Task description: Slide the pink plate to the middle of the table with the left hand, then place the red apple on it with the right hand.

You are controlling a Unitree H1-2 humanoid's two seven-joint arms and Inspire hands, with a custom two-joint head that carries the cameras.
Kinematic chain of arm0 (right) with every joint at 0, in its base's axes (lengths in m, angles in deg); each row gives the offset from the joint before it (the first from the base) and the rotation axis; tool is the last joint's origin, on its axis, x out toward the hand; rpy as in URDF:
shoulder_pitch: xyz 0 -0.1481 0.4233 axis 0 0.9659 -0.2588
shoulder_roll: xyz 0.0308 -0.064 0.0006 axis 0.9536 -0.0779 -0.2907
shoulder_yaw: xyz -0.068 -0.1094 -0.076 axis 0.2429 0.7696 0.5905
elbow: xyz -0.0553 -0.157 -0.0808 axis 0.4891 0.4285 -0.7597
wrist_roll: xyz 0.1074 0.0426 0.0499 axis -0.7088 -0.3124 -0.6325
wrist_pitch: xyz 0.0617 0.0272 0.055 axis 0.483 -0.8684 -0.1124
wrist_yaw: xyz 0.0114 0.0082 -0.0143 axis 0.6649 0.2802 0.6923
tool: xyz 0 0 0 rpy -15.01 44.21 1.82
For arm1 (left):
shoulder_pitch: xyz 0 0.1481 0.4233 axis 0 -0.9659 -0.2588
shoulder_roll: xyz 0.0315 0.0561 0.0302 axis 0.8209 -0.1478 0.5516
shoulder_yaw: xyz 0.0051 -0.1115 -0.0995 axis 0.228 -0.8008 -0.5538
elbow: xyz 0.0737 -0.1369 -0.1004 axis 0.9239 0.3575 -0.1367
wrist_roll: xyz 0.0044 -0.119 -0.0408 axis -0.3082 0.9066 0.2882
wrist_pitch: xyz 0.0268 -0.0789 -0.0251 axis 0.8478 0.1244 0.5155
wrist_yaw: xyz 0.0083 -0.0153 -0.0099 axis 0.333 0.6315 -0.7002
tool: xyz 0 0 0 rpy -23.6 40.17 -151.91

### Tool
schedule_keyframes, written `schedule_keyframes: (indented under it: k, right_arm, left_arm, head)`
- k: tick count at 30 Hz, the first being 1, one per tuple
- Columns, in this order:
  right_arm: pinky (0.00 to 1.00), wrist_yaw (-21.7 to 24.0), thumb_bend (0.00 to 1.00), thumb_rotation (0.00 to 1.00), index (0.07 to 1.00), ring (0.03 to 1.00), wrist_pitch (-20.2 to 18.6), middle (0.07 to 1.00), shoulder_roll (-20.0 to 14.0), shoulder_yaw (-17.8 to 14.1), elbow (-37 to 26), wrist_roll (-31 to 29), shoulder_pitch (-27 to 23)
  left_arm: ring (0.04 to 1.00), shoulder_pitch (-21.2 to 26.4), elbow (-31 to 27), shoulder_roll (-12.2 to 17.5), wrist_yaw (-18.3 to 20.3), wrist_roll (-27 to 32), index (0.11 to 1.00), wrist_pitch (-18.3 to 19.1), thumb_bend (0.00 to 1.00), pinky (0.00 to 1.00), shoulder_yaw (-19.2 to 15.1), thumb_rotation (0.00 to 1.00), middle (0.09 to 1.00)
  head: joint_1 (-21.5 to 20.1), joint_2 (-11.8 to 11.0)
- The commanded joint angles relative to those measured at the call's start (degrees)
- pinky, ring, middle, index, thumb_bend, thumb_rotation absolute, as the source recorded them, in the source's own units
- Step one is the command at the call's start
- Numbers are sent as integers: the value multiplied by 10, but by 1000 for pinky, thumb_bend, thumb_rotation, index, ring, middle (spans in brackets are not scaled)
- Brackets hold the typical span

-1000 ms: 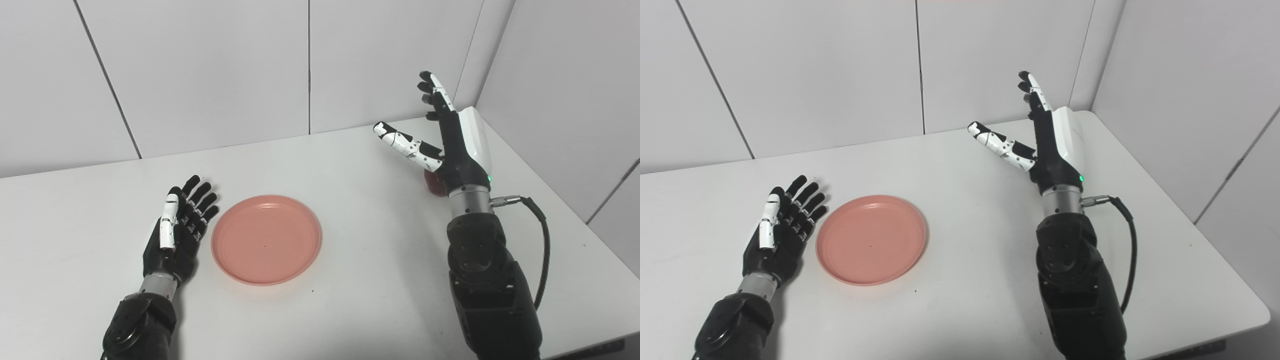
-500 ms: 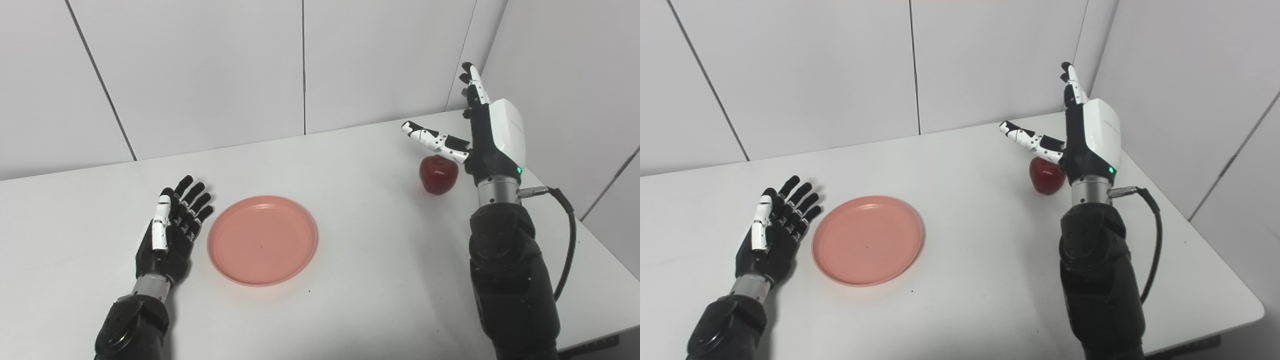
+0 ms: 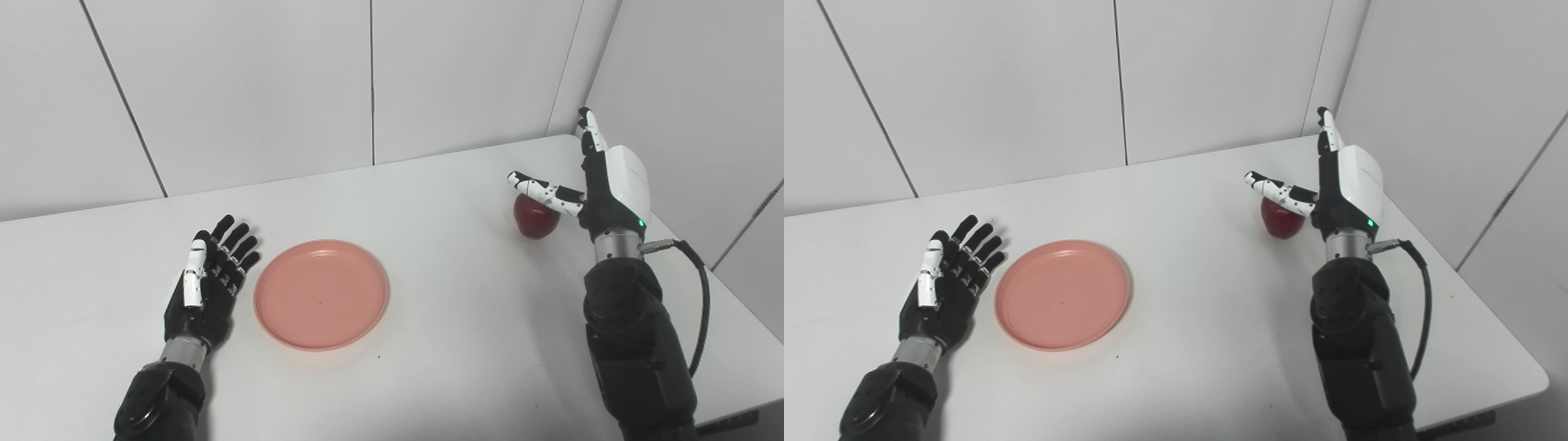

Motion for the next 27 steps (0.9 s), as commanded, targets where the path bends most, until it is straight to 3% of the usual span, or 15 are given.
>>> schedule_keyframes:
  k: [1,27]
  right_arm:
    - [741,-17,1000,569,973,878,18,929,-16,0,0,-4,-16]
    - [729,-8,1000,591,990,870,7,934,-49,20,87,-32,-29]
  left_arm:
    - [892,-1,15,6,-5,-1,890,13,371,900,-2,1000,897]
    - [892,-10,-4,9,-5,-1,891,26,371,900,-2,1000,897]
  head:
    - [0,0]
    - [2,10]
